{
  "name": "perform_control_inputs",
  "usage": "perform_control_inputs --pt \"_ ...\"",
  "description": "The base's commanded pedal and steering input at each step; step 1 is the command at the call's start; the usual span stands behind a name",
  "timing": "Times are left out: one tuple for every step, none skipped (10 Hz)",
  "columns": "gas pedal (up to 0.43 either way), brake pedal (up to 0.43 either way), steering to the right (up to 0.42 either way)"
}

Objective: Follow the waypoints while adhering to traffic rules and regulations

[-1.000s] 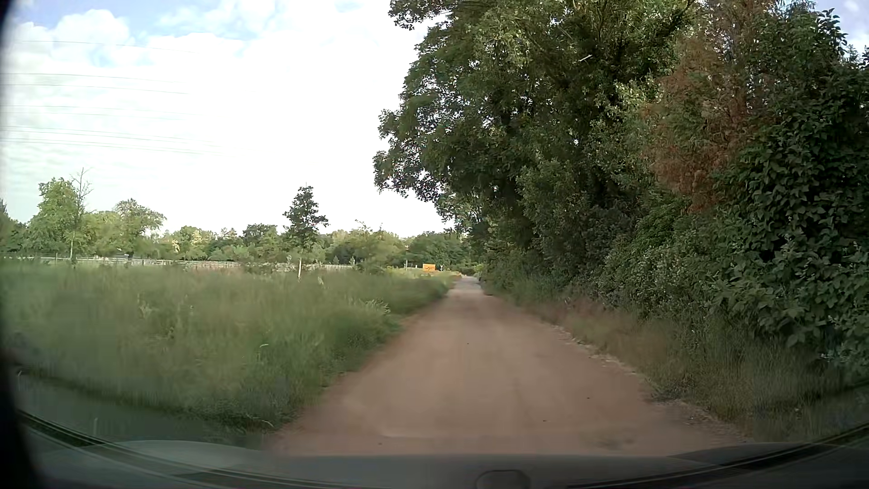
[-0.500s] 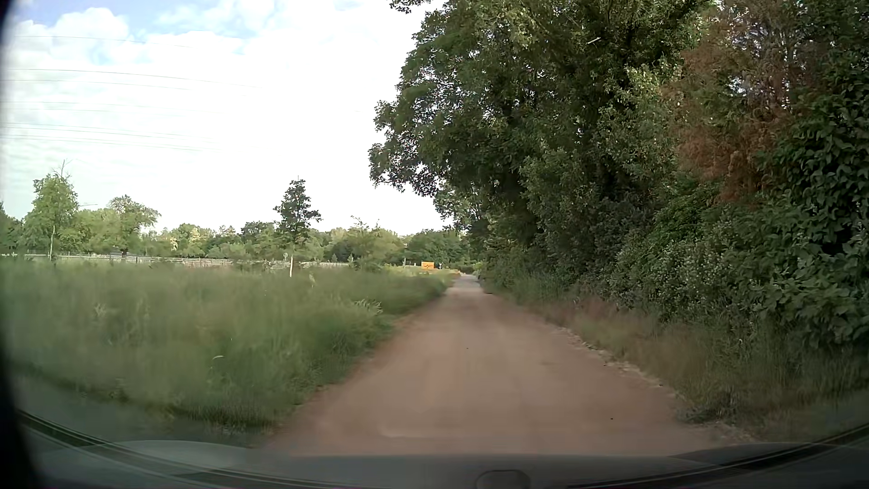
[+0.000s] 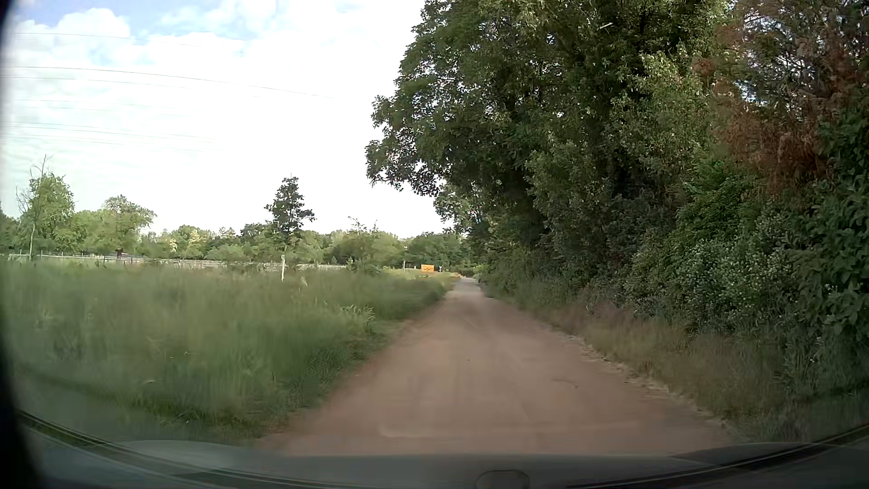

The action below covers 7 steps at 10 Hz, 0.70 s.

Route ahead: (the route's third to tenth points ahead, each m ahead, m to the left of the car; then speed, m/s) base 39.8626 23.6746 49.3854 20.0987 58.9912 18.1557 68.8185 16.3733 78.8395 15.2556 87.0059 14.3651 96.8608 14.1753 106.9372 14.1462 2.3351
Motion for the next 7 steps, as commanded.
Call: perform_control_inputs --pt "0.000 0.030 0.003" --pt "0.000 0.024 0.003" --pt "0.000 0.030 0.004" --pt "0.000 0.030 0.005" --pt "0.000 0.030 0.006" --pt "0.000 0.030 0.007" --pt "0.000 0.030 0.007"
